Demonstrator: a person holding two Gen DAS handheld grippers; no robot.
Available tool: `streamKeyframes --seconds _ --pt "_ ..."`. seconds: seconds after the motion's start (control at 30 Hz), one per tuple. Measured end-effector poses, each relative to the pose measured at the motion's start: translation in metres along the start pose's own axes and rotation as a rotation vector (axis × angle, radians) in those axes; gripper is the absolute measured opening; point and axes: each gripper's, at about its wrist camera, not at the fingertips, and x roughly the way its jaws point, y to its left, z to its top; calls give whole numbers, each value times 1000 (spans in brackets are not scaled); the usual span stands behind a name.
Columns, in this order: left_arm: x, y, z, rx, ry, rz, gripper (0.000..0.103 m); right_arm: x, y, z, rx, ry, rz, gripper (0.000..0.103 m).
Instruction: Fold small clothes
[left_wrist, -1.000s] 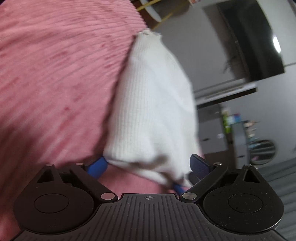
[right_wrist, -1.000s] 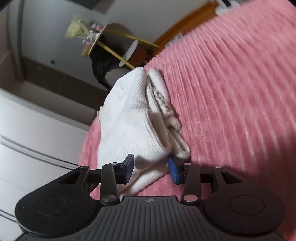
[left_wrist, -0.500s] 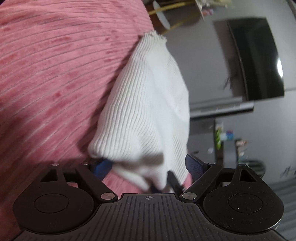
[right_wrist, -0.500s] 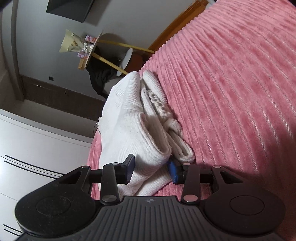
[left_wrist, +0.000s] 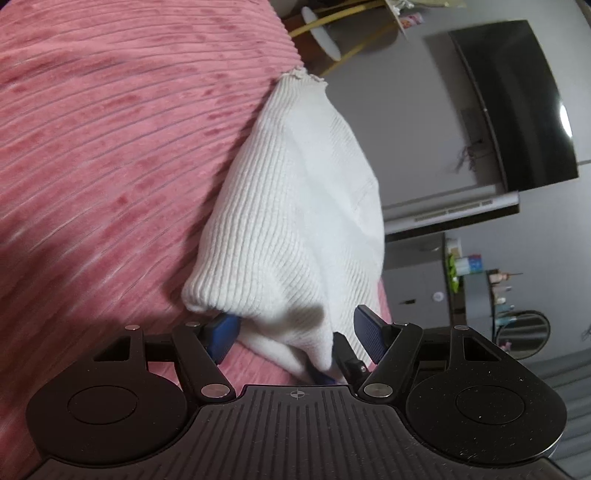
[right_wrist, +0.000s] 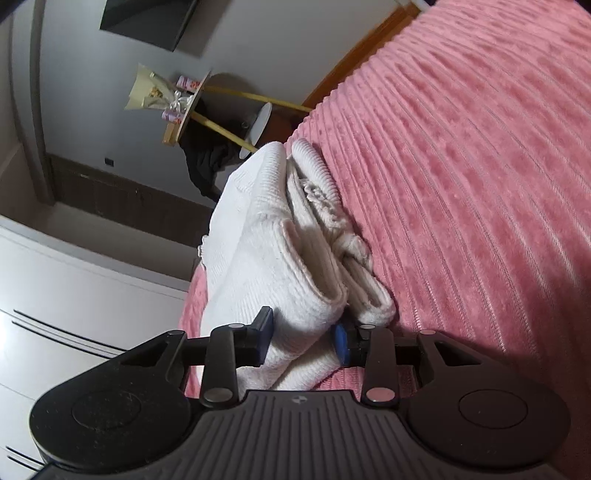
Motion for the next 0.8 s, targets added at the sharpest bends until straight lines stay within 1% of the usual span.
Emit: streamKeyframes --seconds 0.1,0.17,0.47,0.63,0.7,0.73,0.8 --pt "-4 -2 1 6 -14 -3 73 0 -1 -1 -16 -4 -13 22" --pt "-3 -2 1 17 -12 11 73 0 -1 -2 -30 -8 -18 22" --pt "2 11 5 -42 -19 -8 73 0 3 -5 -79 -16 -40 22" --pt "11 17 7 -60 -26 3 73 3 2 -5 -46 -22 -35 22" --pt "14 18 7 -53 -27 9 73 4 0 -3 -26 -22 -28 22" --pt "15 18 7 -43 -28 13 72 5 -1 -2 -20 -24 -26 22" --pt "16 16 6 -24 -29 30 63 6 -1 -2 -19 -25 -26 22"
